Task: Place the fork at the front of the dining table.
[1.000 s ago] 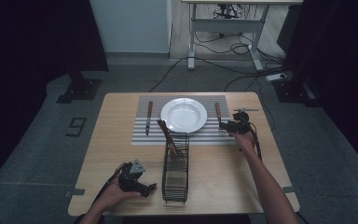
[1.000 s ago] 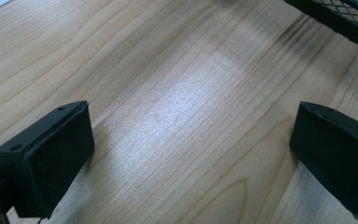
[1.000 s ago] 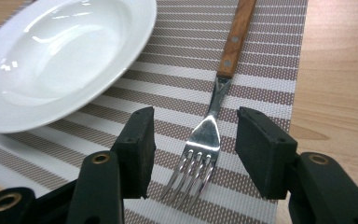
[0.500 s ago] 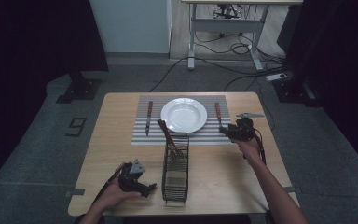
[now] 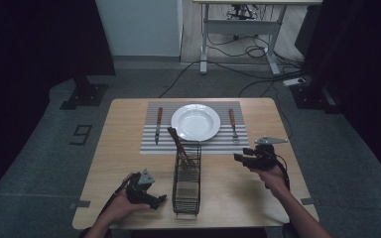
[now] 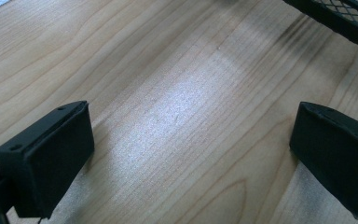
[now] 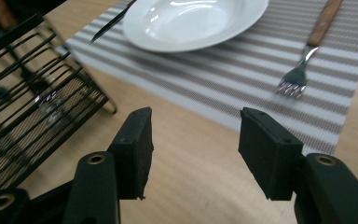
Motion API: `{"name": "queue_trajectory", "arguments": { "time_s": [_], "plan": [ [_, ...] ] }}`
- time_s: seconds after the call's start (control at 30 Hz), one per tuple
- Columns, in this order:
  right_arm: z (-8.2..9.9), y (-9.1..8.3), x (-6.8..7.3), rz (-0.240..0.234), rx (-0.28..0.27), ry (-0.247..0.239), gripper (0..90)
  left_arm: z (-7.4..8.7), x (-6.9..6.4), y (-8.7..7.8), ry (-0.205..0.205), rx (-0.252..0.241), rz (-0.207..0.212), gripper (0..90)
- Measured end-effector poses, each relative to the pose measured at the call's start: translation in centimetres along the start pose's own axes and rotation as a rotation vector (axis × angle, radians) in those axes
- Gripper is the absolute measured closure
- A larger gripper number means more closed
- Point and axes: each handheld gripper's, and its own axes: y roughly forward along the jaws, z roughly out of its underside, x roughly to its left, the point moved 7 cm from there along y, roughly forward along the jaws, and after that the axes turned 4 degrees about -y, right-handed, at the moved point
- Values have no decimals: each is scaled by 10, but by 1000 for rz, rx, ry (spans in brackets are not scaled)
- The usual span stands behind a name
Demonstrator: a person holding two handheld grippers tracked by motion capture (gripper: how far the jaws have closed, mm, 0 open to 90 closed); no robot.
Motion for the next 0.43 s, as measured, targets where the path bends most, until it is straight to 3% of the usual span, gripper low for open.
{"name": "queue_trajectory", "arguments": {
  "time_s": [0.2,0.43],
  "plan": [
    [11,0,9,-24,14,-14,437,0,0,0,0,0,0,0],
    [12,1,6,-14,9,-3,427,0,0,0,0,0,0,0]
  ]
}}
